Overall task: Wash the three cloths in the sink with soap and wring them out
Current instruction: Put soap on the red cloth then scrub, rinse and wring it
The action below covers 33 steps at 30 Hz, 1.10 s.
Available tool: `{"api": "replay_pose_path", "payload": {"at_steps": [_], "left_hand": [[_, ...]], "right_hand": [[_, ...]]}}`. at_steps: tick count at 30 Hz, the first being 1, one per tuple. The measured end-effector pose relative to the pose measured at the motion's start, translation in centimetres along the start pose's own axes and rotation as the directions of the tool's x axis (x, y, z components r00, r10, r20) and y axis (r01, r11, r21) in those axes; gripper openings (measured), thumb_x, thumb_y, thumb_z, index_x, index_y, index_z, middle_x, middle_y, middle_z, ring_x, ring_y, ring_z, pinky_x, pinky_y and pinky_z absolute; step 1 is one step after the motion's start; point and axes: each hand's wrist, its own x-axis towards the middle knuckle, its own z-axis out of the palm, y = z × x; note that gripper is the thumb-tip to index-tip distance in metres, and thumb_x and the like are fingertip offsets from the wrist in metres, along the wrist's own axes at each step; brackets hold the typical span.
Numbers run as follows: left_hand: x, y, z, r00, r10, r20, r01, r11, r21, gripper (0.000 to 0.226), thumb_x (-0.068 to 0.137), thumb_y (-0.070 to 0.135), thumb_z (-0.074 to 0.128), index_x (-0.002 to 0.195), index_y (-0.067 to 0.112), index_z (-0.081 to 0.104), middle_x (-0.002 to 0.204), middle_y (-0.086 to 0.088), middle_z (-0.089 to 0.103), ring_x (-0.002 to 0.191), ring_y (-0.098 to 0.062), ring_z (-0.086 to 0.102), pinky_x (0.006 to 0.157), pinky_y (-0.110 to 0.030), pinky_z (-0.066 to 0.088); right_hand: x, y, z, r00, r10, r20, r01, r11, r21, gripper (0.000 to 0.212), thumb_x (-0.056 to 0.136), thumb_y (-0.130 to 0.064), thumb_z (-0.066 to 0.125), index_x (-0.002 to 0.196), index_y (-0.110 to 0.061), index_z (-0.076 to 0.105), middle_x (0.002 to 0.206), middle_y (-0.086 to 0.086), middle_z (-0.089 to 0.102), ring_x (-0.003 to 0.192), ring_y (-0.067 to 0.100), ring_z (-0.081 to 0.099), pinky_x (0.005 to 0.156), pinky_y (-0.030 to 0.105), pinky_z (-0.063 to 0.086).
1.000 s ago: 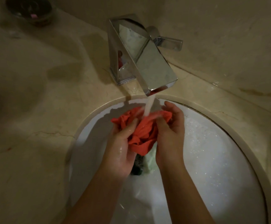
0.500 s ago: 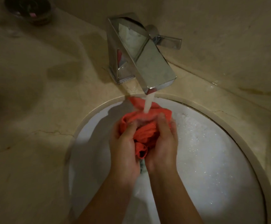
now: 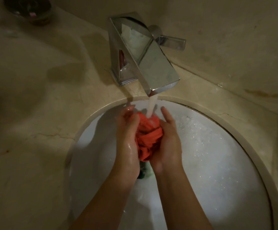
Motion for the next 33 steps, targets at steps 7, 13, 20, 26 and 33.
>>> {"api": "replay_pose_path", "payload": {"at_steps": [7, 13, 20, 26, 33], "left_hand": [[0.6, -1.5, -0.4, 0.930, 0.365, 0.049, -0.341, 0.802, 0.490, 0.017, 0.078, 0.035, 0.078, 0.086, 0.034, 0.063, 0.092, 0.001, 0.069, 0.087, -0.013, 0.066, 0.080, -0.033, 0.054], [1.4, -1.3, 0.4, 0.877, 0.477, -0.056, -0.332, 0.686, 0.647, 0.032, 0.082, 0.022, 0.075, 0.062, 0.031, 0.052, 0.060, 0.010, 0.058, 0.056, -0.001, 0.056, 0.056, -0.013, 0.043], [1.9, -0.9, 0.9, 0.963, 0.187, -0.194, -0.075, 0.878, 0.473, 0.023, 0.087, 0.017, 0.063, 0.064, 0.022, 0.061, 0.060, 0.006, 0.064, 0.060, -0.008, 0.065, 0.055, -0.024, 0.050], [1.3, 0.5, -1.5, 0.944, -0.291, 0.157, 0.278, 0.955, 0.099, 0.067, 0.066, 0.046, 0.081, 0.121, 0.013, 0.063, 0.111, -0.010, 0.072, 0.102, -0.026, 0.070, 0.085, -0.039, 0.054], [0.5, 1.4, -1.7, 0.944, -0.316, 0.099, 0.314, 0.949, 0.036, 0.030, 0.082, 0.012, 0.067, 0.112, 0.009, 0.067, 0.101, -0.012, 0.074, 0.087, -0.025, 0.073, 0.061, -0.031, 0.058]], "right_hand": [[0.8, 2.1, 1.0, 0.997, 0.074, 0.031, -0.072, 0.996, -0.052, 0.056, 0.080, -0.069, 0.054, 0.078, -0.015, 0.068, 0.073, 0.005, 0.063, 0.075, 0.019, 0.065, 0.079, 0.034, 0.051], [1.6, 2.2, 1.2, 0.987, 0.075, -0.144, -0.114, 0.952, -0.286, 0.042, 0.100, -0.028, 0.041, 0.067, -0.013, 0.062, 0.059, 0.004, 0.059, 0.058, 0.016, 0.059, 0.058, 0.028, 0.048], [0.5, 0.3, 0.9, 0.974, 0.160, -0.158, -0.203, 0.928, -0.313, 0.038, 0.099, -0.029, 0.038, 0.075, -0.012, 0.062, 0.062, 0.005, 0.062, 0.053, 0.012, 0.062, 0.051, 0.023, 0.050], [-0.6, -2.7, -0.1, 0.992, 0.107, 0.061, -0.068, 0.886, -0.458, 0.041, 0.102, -0.034, 0.036, 0.101, -0.012, 0.072, 0.095, 0.010, 0.074, 0.090, 0.020, 0.071, 0.079, 0.032, 0.055], [-1.0, -5.6, 2.1, 0.993, 0.104, 0.048, -0.018, 0.561, -0.828, 0.022, 0.099, -0.026, 0.047, 0.114, -0.020, 0.061, 0.107, -0.002, 0.064, 0.100, 0.016, 0.059, 0.087, 0.030, 0.046]]}}
